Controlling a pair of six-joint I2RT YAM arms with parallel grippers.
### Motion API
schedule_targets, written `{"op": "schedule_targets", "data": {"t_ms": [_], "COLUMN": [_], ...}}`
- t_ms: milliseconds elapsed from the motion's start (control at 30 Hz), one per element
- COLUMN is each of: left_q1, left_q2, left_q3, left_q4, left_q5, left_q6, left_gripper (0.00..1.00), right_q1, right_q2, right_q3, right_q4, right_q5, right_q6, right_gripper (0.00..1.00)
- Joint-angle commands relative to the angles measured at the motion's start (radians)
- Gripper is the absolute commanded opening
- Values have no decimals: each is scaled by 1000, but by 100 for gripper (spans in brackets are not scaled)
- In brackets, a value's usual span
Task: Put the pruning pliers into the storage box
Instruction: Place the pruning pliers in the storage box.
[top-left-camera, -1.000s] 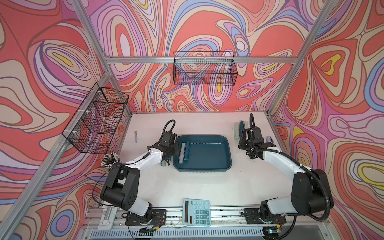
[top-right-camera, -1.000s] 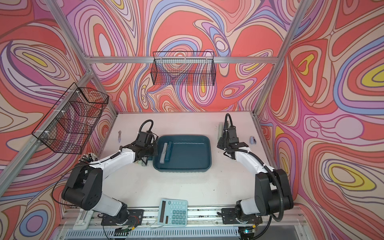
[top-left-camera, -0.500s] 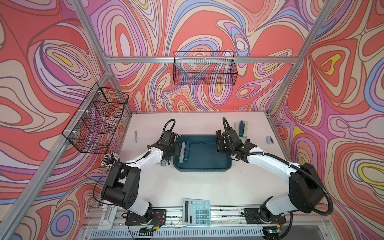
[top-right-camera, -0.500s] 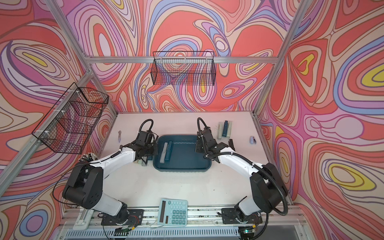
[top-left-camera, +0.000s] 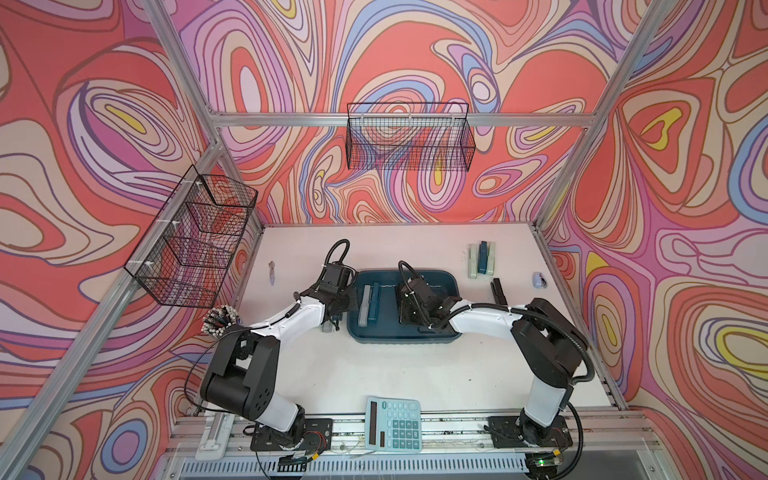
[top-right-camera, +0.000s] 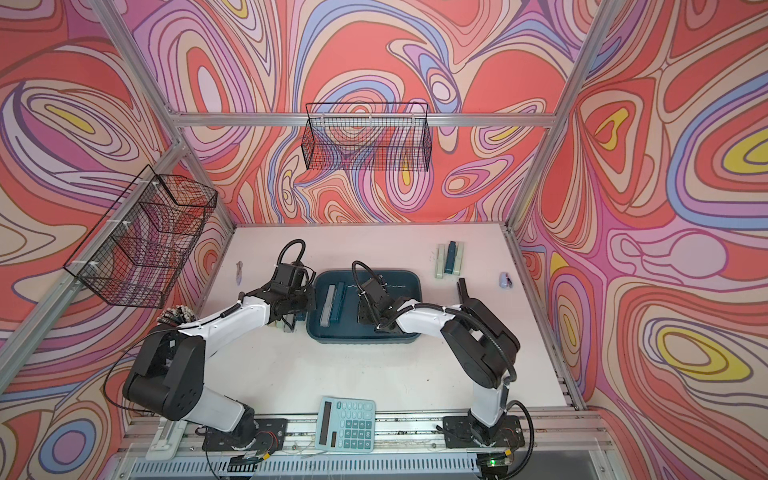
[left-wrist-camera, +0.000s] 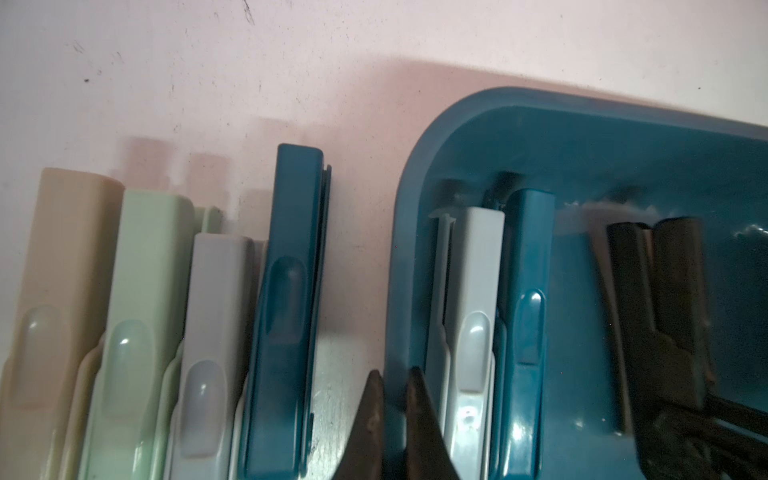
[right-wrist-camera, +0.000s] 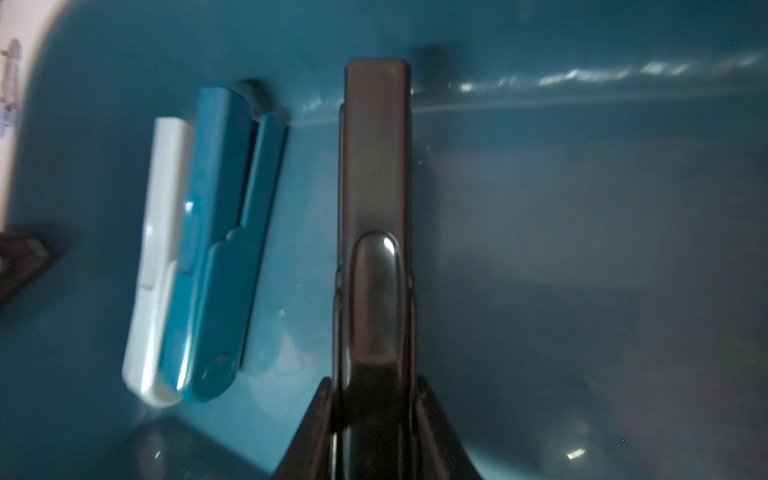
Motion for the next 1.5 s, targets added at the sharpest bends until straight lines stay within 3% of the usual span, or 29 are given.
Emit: {"op": "schedule_targets", "data": {"t_ms": [0, 367, 800, 1133, 1267, 1467], "left_q1": [2, 1, 0, 2, 2, 2], "left_q2": [-23, -44, -36, -33, -36, -37], "left_q3": [-31, -54, -43, -37, -37, -41], "left_q4": [-35, -33, -38, -44, -46, -40], "left_q5": [12, 2, 10, 8, 6, 4], "left_q6": [-20, -25, -15, -9, -7, -5], "left_gripper": [4, 3, 4, 4, 4, 4], "right_q1": [9, 20, 21, 20, 20, 9], "right_q2": [39, 129, 141, 176, 161, 79], "right_q3": [57, 118, 143, 181, 197, 207], "right_q4": [87, 105, 156, 174, 126, 18], "right_q5": [-11, -55, -124, -159, -122, -27], "right_q6": [48, 78, 79, 87, 66, -2], "right_gripper": [24, 27, 39, 40, 40, 49]}}
